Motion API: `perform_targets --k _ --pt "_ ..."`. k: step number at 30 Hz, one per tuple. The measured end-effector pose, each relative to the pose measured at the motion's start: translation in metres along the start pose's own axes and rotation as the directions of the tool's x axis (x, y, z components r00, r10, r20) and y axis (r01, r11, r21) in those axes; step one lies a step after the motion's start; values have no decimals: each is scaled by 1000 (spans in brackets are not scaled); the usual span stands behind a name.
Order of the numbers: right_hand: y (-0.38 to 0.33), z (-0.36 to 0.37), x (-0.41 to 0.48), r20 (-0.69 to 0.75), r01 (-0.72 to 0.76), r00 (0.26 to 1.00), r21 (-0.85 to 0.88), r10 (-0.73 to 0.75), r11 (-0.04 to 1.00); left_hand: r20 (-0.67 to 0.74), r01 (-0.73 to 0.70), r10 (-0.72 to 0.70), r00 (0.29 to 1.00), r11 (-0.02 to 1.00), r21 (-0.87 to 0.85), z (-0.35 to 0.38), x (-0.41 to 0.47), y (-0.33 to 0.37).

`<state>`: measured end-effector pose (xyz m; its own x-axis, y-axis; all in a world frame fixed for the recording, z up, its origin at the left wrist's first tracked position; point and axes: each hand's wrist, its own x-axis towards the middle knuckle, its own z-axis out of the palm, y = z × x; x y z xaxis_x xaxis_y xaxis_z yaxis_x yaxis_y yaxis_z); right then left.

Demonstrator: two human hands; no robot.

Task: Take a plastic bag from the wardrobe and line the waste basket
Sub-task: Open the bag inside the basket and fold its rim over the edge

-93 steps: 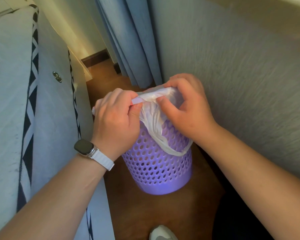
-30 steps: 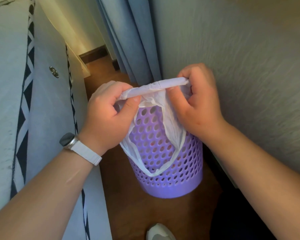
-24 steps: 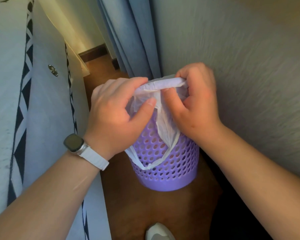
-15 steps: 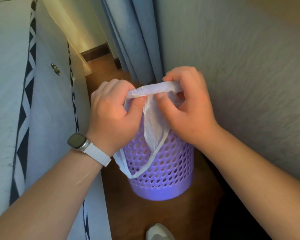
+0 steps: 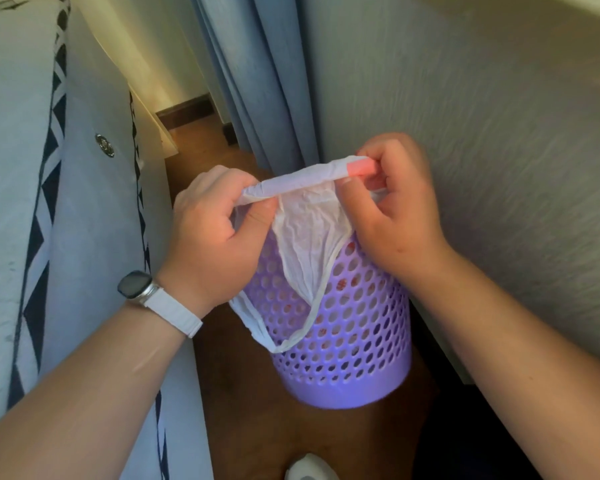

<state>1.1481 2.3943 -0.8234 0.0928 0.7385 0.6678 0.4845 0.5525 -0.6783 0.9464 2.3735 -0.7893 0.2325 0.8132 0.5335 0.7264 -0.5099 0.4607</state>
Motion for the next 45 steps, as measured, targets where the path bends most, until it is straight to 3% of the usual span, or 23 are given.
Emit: perform_targets --k 5,11,18,28,31,37,45 --pt "-7 6 -9 35 99 995 -81 -96 992 87 -74 64 994 990 120 -1 -2 14" --pt "-13 13 -22 34 61 998 -89 -58 994 58 -109 95 994 949 297 3 -4 17" --pt "-3 7 -17 143 74 987 15 -75 997 28 -68 63 998 966 249 5 -6 0" --pt "7 3 -11 132 -10 991 82 -1 997 8 -15 14 1000 995 99 4 -7 -3" --pt "4 2 -12 99 -22 995 33 19 999 23 -27 25 999 996 83 7 -9 -3" --pt "-2 5 -17 57 9 998 -73 -5 997 93 -130 115 989 976 177 4 -8 3" --pt "-15 15 -24 65 9 998 -73 -5 997 70 -106 92 993 967 230 10 -8 14"
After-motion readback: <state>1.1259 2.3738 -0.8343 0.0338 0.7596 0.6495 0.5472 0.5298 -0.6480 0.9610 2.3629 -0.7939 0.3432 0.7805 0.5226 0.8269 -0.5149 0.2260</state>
